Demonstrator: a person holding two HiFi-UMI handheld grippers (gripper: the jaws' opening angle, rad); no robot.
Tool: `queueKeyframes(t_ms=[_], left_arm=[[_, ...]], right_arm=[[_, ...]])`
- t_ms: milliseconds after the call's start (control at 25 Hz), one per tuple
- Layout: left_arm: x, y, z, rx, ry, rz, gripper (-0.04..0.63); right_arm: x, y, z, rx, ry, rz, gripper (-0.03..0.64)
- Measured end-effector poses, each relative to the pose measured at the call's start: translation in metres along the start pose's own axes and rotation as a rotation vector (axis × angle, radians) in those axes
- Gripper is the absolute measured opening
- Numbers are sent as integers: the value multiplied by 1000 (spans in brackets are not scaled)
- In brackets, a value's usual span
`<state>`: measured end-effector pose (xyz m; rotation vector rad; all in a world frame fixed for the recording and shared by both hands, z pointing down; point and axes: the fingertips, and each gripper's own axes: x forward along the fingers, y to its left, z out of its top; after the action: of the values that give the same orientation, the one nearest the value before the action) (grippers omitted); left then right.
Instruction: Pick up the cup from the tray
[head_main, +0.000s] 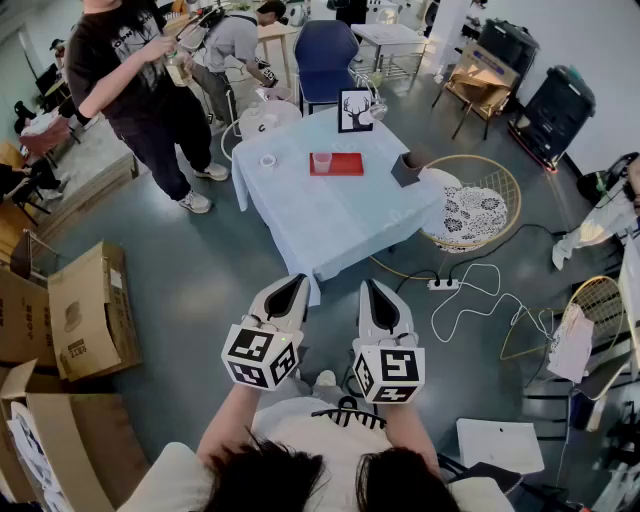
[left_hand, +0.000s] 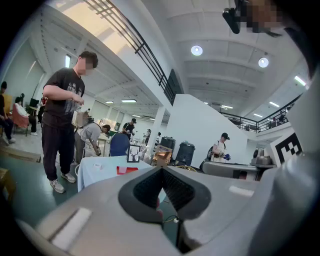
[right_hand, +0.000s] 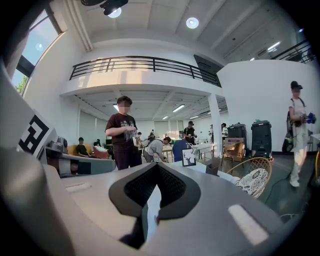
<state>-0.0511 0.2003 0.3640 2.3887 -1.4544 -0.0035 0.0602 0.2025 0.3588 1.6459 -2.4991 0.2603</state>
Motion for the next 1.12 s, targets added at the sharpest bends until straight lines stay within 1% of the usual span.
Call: queueKeyframes(t_ms=[520, 640, 720, 800, 880, 960, 1120], left_arm=[[1, 0, -1, 1, -1, 3, 0], [2, 0, 0, -1, -2, 6, 0], [2, -1, 1, -6, -2, 9, 0], [4, -2, 1, -7, -1, 15, 0], [5, -3, -1, -8, 1, 25, 0], [7, -2, -3, -12, 4, 40, 0], [16, -2, -5, -17, 5, 65, 0]], right_arm=[[2, -1, -3, -2, 6, 5, 25], [4, -1, -4, 40, 10, 33, 26], [4, -5, -5, 69, 14, 36, 26], [4, -9, -7, 73, 19, 38, 29], [6, -10, -8, 82, 21, 73, 75], [7, -11, -9, 106, 25, 120, 146], [12, -18, -13, 106, 45, 159, 165]])
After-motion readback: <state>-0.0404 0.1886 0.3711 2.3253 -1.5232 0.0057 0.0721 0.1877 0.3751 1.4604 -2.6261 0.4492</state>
